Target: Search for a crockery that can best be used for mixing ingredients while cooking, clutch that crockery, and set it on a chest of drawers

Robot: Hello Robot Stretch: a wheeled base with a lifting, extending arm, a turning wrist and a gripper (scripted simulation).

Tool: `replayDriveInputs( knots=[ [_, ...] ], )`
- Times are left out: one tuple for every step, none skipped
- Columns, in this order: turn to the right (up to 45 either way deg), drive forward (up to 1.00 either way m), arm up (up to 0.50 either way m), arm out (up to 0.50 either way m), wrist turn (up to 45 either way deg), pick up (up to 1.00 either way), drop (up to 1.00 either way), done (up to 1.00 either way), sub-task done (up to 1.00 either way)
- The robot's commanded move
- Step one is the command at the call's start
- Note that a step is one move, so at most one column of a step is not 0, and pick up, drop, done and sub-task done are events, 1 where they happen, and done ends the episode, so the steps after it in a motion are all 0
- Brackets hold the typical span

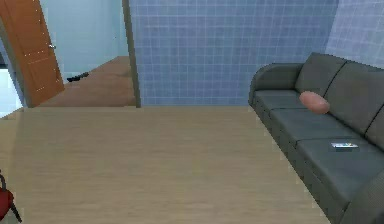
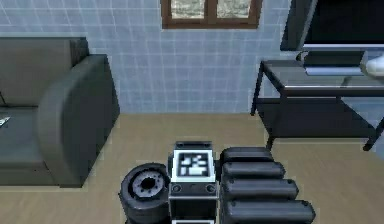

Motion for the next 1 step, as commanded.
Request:
replayDriveInputs(
  knots=[
    [0.0,0.3,0.0,0.0,0.0,0.0,0.0,0.0,0.0]
  ],
)
